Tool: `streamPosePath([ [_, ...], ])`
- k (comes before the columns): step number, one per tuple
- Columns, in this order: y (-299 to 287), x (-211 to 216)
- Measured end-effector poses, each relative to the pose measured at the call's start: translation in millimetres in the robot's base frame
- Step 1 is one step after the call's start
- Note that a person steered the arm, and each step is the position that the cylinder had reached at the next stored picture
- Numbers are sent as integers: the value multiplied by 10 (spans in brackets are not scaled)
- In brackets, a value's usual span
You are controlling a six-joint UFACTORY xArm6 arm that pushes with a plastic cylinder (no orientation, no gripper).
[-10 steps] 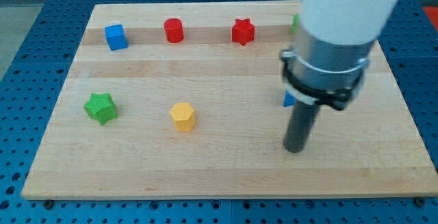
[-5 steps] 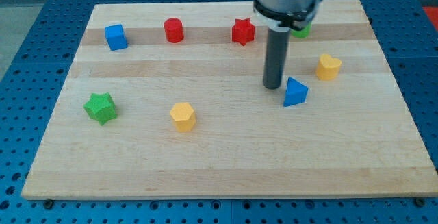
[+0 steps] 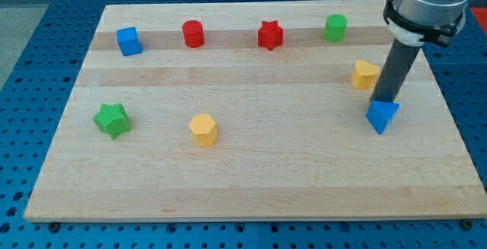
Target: Move the blue triangle towards center right
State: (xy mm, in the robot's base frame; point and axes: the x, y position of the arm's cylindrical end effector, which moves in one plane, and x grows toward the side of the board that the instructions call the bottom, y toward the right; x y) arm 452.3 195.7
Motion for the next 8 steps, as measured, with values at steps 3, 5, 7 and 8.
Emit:
streamPosePath([
  [3, -834, 135],
  [5, -616, 633],
  [7, 24, 519],
  [8, 85, 440],
])
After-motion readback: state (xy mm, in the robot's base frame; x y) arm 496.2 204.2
